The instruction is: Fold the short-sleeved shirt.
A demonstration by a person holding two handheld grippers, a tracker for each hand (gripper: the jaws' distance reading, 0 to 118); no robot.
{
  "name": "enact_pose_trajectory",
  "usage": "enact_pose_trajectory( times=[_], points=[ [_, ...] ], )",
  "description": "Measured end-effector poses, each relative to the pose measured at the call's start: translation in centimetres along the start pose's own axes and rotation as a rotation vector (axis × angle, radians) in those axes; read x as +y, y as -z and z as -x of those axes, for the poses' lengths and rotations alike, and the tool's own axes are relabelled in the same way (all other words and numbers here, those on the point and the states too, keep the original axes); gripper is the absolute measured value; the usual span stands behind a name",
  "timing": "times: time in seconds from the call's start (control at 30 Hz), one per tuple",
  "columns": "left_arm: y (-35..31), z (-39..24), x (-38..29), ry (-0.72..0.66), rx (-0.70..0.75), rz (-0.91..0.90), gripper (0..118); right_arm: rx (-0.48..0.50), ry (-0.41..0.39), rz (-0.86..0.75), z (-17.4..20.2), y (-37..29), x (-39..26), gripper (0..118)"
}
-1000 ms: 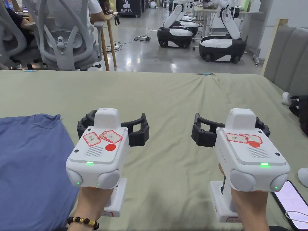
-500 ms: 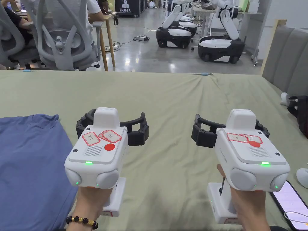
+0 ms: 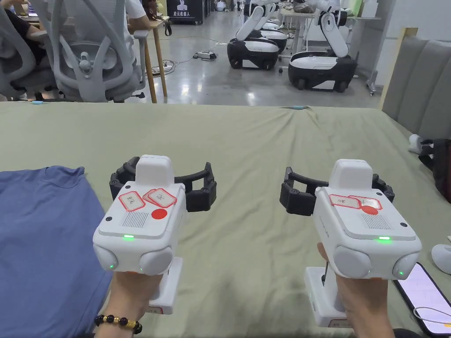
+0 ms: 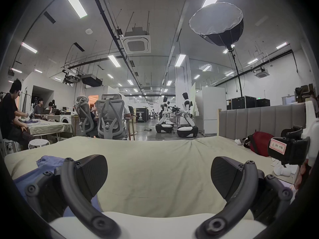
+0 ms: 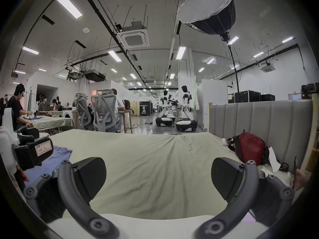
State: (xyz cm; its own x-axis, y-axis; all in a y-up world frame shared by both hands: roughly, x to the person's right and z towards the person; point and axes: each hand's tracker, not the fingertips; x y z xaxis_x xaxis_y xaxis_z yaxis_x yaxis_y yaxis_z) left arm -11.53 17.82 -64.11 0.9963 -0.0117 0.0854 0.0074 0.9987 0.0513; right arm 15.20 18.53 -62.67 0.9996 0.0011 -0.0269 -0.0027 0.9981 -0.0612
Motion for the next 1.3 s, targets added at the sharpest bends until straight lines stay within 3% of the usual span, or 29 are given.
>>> enact_pose_trajectory(
  times=[0.37,1.3],
  points=[
    [0.07,-0.05,-0.11,-0.006,-0.01,-0.004,118,-0.002,-0.045,0.011,-0.01,0.47,0.16,118],
    [0.2,0.19,-0.51,-0.029,0.012,0.005,118,0.009,-0.041,0.019,-0.18,0.2,-0.39,118]
  ],
)
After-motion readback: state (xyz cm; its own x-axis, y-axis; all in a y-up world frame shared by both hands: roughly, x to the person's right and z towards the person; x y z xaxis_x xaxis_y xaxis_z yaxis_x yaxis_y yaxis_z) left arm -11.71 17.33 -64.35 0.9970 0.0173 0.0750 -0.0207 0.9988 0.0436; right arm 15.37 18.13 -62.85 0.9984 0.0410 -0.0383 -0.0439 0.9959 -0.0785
